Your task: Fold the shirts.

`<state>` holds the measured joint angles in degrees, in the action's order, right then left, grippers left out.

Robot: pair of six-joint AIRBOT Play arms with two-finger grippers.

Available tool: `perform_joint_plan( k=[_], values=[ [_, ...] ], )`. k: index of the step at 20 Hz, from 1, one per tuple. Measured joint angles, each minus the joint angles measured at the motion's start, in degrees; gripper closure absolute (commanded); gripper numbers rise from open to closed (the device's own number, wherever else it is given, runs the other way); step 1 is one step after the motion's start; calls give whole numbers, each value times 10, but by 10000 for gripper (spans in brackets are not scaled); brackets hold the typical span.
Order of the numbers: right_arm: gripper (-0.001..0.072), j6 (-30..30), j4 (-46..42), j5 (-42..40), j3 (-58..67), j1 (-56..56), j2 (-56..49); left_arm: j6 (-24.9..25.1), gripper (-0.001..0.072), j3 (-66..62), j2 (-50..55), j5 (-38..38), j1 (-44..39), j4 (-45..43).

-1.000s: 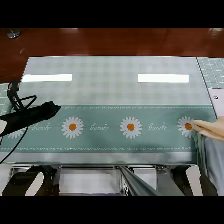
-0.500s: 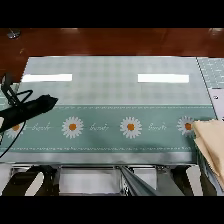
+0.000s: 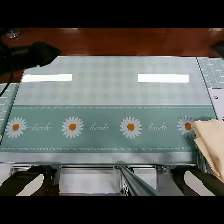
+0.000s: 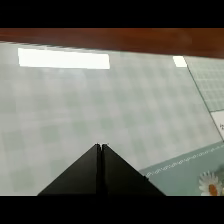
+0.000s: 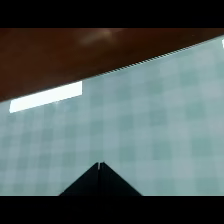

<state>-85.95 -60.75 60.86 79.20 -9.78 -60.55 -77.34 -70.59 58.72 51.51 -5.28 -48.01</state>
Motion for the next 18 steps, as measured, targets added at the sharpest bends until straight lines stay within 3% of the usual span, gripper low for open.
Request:
perform_joint_plan(
  k=[3, 6, 10, 18],
  values=[
    [687, -40, -136, -7, 4, 136, -92, -50, 687, -25, 62, 29, -48, -94],
    [687, -122, -221, 24, 0, 181, -179, -89, 687, -21, 119, 73, -57, -155],
    [687, -196, -265, 57, -2, 194, -238, -114, 687, -18, 155, 102, -33, -187],
    [687, -215, -294, 79, -3, 198, -260, -90, 687, -18, 169, 146, -16, -200]
  ],
)
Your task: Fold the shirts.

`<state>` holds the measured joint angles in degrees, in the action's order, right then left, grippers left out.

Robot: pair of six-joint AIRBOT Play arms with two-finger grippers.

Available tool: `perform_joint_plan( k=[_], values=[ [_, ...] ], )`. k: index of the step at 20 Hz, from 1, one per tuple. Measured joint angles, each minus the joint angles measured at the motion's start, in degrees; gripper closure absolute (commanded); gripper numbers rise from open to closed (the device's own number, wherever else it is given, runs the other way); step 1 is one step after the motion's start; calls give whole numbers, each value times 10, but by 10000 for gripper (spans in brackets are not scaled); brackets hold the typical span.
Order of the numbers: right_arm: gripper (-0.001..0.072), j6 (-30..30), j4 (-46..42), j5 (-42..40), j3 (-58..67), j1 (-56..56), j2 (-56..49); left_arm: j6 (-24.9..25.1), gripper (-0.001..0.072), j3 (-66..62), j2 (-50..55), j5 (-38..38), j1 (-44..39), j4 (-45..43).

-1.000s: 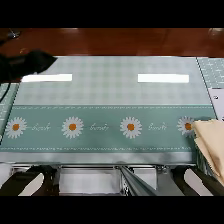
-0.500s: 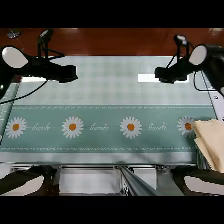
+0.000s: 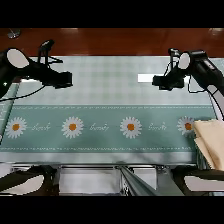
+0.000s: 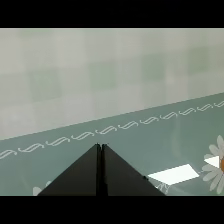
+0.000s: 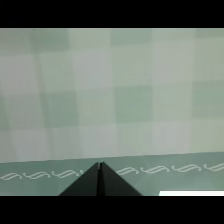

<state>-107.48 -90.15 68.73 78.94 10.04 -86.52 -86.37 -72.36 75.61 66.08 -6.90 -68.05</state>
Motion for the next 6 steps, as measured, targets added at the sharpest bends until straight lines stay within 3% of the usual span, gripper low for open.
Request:
perform_joint_plan(
  k=[6],
  values=[
    [687, -2, -3, 2, 0, 0, -1, 3, 687, 0, 1, 7, 1, -1]
  ],
)
